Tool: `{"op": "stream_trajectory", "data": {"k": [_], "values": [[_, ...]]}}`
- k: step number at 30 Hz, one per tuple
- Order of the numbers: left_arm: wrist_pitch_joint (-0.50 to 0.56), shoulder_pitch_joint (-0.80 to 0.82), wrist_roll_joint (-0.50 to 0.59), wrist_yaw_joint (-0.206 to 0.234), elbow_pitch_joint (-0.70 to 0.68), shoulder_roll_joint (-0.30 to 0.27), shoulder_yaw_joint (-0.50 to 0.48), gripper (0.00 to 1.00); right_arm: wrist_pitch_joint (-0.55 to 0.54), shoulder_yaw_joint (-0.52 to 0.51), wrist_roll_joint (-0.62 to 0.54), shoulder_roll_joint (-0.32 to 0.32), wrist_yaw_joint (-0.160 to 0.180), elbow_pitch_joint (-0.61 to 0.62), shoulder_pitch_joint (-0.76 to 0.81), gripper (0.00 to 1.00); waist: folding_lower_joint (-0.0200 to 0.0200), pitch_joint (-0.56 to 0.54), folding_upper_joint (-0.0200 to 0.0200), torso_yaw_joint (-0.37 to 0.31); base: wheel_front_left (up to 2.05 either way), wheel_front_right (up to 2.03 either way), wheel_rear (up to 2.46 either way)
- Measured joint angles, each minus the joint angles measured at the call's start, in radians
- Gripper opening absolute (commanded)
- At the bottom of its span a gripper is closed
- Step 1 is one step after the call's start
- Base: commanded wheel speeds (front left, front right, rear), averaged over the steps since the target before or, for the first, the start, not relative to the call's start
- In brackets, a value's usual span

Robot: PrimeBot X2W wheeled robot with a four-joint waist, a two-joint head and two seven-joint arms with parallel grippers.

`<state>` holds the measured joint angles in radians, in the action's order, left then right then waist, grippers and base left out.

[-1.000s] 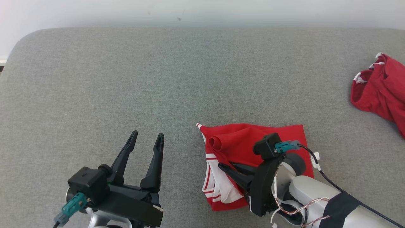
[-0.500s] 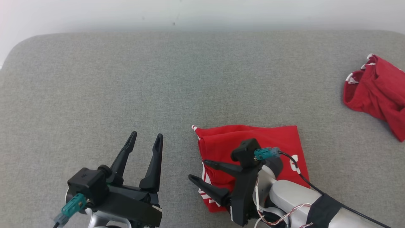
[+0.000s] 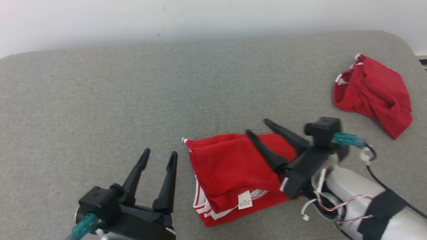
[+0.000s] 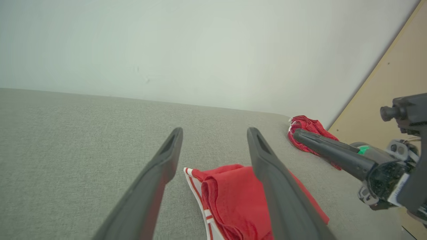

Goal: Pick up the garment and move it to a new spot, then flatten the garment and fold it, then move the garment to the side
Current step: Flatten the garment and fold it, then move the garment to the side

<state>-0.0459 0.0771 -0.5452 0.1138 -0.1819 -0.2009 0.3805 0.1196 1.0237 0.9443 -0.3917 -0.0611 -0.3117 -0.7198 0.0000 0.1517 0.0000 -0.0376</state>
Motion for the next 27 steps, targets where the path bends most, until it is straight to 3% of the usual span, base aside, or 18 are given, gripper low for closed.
{"op": "stream_trajectory", "data": {"k": [7,13,20,27], "values": [[0.006,-0.004,0.012,-0.001,-0.002,0.007,0.04,1.0,0.094,-0.101,0.076,-0.07,0.053,-0.021,0.112,1.0,0.0,-0.001,0.0,-0.052,0.0,0.0,0.0],[0.019,-0.003,0.02,-0.001,-0.001,0.008,0.057,1.0,0.112,-0.187,0.194,-0.072,0.061,-0.054,0.219,1.0,0.0,0.012,0.0,-0.079,0.0,0.0,0.0],[0.035,0.002,0.041,-0.009,0.001,0.006,0.067,1.0,0.12,-0.249,0.334,-0.014,0.018,-0.093,0.327,1.0,0.0,0.035,0.0,-0.079,0.0,0.0,0.0],[0.041,0.019,0.045,-0.009,0.004,-0.003,0.064,1.0,0.121,-0.266,0.391,0.039,-0.019,-0.122,0.351,1.0,0.0,0.051,0.0,-0.07,0.0,0.0,0.0]]}}
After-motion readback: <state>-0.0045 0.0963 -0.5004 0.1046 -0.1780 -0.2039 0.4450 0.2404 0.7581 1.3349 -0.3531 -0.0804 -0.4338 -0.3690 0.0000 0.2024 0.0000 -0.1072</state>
